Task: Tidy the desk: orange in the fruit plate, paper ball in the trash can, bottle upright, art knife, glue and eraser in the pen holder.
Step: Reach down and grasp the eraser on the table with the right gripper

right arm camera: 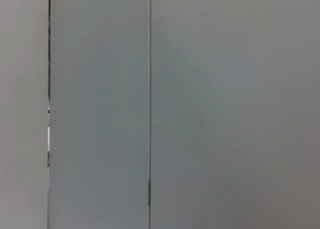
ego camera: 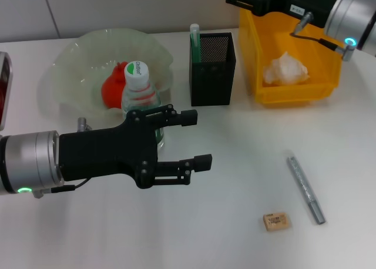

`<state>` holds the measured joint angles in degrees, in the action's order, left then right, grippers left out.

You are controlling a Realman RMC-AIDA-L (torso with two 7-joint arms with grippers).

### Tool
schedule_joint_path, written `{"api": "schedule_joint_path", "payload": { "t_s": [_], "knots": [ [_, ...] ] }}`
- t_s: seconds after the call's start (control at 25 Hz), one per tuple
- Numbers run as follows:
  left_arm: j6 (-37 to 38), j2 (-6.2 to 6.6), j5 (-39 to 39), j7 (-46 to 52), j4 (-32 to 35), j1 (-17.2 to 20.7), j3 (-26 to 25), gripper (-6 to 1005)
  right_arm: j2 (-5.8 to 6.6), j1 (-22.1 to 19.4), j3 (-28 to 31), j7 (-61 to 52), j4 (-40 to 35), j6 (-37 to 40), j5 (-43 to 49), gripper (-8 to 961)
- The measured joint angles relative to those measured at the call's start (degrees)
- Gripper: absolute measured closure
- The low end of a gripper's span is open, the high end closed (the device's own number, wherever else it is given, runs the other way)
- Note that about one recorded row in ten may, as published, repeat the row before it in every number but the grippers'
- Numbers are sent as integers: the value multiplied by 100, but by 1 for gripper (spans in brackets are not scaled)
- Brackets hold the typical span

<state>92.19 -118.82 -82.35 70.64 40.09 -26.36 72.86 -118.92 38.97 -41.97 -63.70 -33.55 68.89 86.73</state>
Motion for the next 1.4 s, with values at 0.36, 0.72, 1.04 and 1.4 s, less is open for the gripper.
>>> {"api": "schedule_joint_path", "payload": {
  "t_s": [0.36, 0.72, 1.04, 1.4],
  "knots": [
    [-57, -1, -4, 2, -31, 13, 0, 186, -9, -492, -75, -409, -533, 370, 3, 161],
    [-180, 10, -33, 3, -63, 11, 0, 187, -24, -1074, -82, -604, -1153, 983, 91, 160],
    [-210, 27, -43, 3, -69, 30, -5, 187, -26, -1405, -149, -932, -1481, 979, 548, 159],
    [-207, 35, -69, 1, -72, 80, 0, 187, -40, -2056, -914, -2545, -3324, 1011, 1615, 161]
  ]
}}
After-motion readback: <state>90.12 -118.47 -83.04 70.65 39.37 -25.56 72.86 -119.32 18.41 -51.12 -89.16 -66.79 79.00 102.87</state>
